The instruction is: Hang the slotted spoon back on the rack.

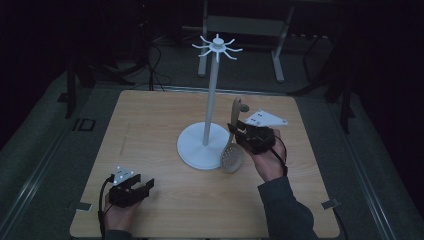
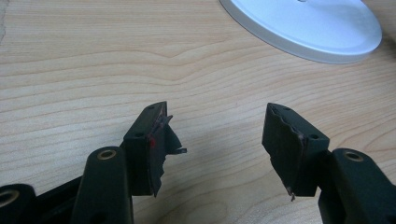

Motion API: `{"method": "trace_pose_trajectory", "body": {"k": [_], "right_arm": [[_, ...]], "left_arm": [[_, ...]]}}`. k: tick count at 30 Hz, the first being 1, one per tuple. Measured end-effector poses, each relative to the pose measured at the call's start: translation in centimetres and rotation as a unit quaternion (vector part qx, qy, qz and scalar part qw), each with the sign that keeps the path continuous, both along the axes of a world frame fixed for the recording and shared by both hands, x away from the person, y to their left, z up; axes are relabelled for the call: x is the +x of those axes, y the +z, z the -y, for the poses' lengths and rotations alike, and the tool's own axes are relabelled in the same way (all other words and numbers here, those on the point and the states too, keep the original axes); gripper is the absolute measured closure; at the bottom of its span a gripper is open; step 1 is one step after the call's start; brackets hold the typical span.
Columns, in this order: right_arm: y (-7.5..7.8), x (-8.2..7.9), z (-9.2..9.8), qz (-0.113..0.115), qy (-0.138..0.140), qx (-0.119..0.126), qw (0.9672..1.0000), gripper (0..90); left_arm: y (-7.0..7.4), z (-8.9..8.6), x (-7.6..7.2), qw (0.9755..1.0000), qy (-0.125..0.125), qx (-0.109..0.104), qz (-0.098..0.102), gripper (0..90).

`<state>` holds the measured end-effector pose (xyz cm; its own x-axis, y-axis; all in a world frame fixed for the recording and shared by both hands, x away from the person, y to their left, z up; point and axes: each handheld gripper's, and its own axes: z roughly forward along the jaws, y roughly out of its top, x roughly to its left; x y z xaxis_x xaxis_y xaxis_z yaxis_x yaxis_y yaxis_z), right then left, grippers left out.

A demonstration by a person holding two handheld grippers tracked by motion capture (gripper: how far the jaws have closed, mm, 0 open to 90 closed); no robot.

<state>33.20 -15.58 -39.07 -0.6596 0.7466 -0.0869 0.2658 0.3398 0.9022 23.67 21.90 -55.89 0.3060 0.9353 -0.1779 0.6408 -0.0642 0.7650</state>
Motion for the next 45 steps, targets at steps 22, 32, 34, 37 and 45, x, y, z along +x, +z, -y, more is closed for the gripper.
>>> {"method": "trace_pose_trajectory", "body": {"k": [22,32,34,37,45], "right_arm": [[1.9,0.4,-0.1,0.01,-0.002,0.026,0.9996,73.8],[2.9,0.6,0.1,0.015,-0.005,0.028,0.9995,73.8],[3.1,0.7,0.2,0.017,-0.005,0.028,0.9995,73.8],[3.3,0.8,0.2,0.018,-0.006,0.029,0.9994,73.8],[4.1,0.8,0.1,0.024,-0.006,0.031,0.9992,73.8]], "left_arm": [[0.0,0.0,0.0,1.0,0.001,0.0,0.0,41.5],[0.0,0.0,0.0,1.0,0.001,0.0,0.0,41.5],[0.0,0.0,0.0,1.0,0.001,0.0,0.0,41.5],[0.0,0.0,0.0,1.0,0.001,0.0,0.0,41.5],[0.0,0.0,0.0,1.0,0.002,-0.001,0.001,41.5]]}}
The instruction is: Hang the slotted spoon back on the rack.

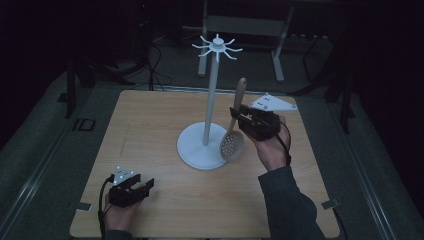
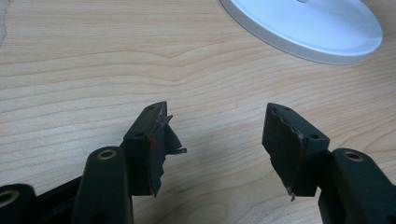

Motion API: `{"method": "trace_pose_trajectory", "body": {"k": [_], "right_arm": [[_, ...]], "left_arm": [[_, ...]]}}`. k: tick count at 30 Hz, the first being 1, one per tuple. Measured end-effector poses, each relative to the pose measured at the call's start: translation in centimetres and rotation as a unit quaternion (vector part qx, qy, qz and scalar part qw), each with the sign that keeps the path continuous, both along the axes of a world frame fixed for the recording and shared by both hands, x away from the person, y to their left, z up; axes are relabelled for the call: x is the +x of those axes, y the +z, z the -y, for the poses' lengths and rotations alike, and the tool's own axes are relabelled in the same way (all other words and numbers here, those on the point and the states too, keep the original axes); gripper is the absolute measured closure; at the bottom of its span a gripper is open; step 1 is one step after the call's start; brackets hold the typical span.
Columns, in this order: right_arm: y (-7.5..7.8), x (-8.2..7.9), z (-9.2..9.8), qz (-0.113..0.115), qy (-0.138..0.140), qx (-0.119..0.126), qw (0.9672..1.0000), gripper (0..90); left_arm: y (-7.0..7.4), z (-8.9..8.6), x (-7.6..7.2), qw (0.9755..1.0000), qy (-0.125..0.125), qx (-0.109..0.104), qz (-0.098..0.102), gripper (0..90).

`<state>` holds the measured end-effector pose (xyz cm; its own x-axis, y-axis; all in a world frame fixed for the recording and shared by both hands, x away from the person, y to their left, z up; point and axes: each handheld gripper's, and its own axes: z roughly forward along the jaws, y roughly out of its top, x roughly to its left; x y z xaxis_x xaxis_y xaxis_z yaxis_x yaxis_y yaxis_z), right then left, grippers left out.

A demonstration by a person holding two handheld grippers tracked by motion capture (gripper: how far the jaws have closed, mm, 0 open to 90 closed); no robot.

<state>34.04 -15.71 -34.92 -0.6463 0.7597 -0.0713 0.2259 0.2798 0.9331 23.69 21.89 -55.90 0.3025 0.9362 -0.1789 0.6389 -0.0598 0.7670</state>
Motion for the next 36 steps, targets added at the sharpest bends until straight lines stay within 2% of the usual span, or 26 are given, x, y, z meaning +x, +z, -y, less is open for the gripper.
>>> {"method": "trace_pose_trajectory", "body": {"k": [36], "right_arm": [[2.1,0.6,0.3,0.009,-0.012,0.008,0.9999,73.7]], "left_arm": [[0.0,-0.1,0.0,1.0,0.0,0.0,0.0,41.5]]}}
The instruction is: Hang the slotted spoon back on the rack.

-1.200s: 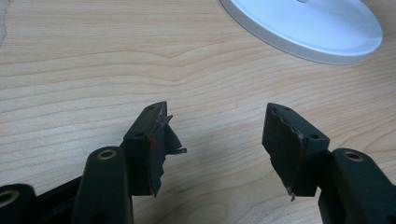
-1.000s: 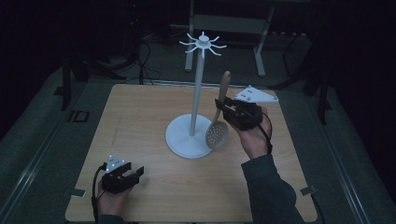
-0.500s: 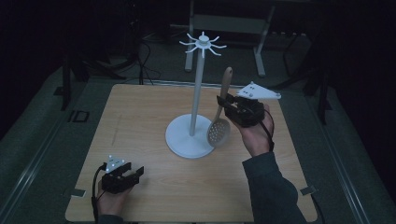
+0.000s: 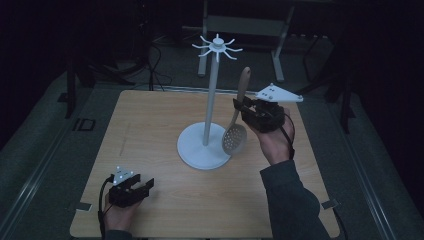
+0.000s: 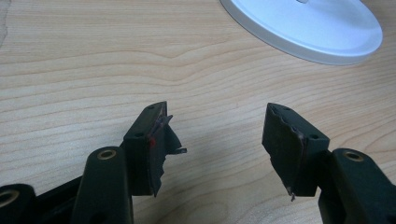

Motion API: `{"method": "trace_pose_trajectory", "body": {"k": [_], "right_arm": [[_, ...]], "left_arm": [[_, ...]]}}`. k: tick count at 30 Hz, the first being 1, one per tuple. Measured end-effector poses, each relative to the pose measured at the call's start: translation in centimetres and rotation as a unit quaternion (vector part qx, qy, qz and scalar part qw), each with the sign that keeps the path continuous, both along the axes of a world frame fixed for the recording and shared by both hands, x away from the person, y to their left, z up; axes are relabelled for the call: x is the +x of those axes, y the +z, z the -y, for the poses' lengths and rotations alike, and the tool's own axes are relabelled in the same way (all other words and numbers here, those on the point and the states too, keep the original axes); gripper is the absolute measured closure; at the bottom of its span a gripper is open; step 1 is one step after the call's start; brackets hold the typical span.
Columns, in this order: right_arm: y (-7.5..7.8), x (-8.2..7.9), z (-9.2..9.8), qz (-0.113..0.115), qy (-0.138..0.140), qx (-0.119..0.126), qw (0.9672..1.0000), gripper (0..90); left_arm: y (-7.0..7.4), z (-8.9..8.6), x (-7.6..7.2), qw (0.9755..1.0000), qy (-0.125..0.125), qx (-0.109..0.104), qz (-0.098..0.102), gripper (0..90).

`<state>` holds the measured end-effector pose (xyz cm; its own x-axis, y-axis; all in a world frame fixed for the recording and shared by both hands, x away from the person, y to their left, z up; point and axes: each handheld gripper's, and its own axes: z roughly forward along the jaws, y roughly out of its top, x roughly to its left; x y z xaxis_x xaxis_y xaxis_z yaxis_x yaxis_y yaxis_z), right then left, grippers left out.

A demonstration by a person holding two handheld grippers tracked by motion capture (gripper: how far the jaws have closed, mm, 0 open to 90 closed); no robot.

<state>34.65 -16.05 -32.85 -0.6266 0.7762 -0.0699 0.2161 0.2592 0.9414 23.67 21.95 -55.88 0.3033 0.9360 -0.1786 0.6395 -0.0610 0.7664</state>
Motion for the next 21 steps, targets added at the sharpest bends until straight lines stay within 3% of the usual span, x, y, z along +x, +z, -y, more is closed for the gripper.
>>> {"method": "trace_pose_trajectory", "body": {"k": [21], "right_arm": [[0.85,0.55,-0.39,0.002,-0.005,-0.003,1.0,73.7]], "left_arm": [[-0.03,0.04,0.02,1.0,0.001,0.0,0.0,41.4]]}}
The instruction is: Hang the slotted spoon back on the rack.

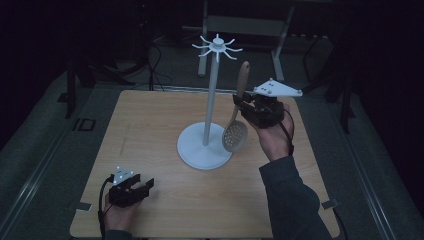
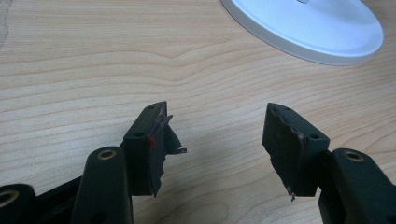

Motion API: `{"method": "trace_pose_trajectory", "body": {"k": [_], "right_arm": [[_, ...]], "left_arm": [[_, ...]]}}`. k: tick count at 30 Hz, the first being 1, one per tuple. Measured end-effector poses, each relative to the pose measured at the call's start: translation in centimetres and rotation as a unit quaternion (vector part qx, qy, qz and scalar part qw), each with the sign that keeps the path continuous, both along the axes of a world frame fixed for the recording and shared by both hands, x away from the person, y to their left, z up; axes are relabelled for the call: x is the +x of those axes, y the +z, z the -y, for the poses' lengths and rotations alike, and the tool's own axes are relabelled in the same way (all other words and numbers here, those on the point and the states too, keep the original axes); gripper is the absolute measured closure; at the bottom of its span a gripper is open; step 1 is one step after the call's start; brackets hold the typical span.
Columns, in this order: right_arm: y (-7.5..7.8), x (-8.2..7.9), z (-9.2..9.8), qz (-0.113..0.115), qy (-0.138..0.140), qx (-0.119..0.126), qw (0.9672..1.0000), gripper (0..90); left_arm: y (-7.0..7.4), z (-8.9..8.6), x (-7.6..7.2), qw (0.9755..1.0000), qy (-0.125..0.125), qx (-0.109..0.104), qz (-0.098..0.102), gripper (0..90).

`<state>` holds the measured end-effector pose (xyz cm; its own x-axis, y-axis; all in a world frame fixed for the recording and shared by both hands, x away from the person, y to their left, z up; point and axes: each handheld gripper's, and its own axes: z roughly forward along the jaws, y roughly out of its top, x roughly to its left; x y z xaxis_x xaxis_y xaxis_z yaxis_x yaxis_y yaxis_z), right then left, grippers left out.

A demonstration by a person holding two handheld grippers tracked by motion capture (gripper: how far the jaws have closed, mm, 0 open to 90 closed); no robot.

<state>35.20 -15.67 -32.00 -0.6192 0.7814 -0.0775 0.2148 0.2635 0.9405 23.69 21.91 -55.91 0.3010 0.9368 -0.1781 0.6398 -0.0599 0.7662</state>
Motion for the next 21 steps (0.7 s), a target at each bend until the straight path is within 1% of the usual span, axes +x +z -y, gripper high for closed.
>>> {"method": "trace_pose_trajectory", "body": {"k": [11,21], "right_arm": [[0.4,0.6,-0.8,-0.005,0.004,-0.005,1.0,73.7],[0.7,1.0,-1.4,-0.008,0.002,-0.01,0.9999,73.7]], "left_arm": [[0.0,0.0,0.0,1.0,0.0,0.0,0.0,41.4],[0.0,-0.1,0.0,1.0,0.001,-0.002,0.0,41.4]]}}
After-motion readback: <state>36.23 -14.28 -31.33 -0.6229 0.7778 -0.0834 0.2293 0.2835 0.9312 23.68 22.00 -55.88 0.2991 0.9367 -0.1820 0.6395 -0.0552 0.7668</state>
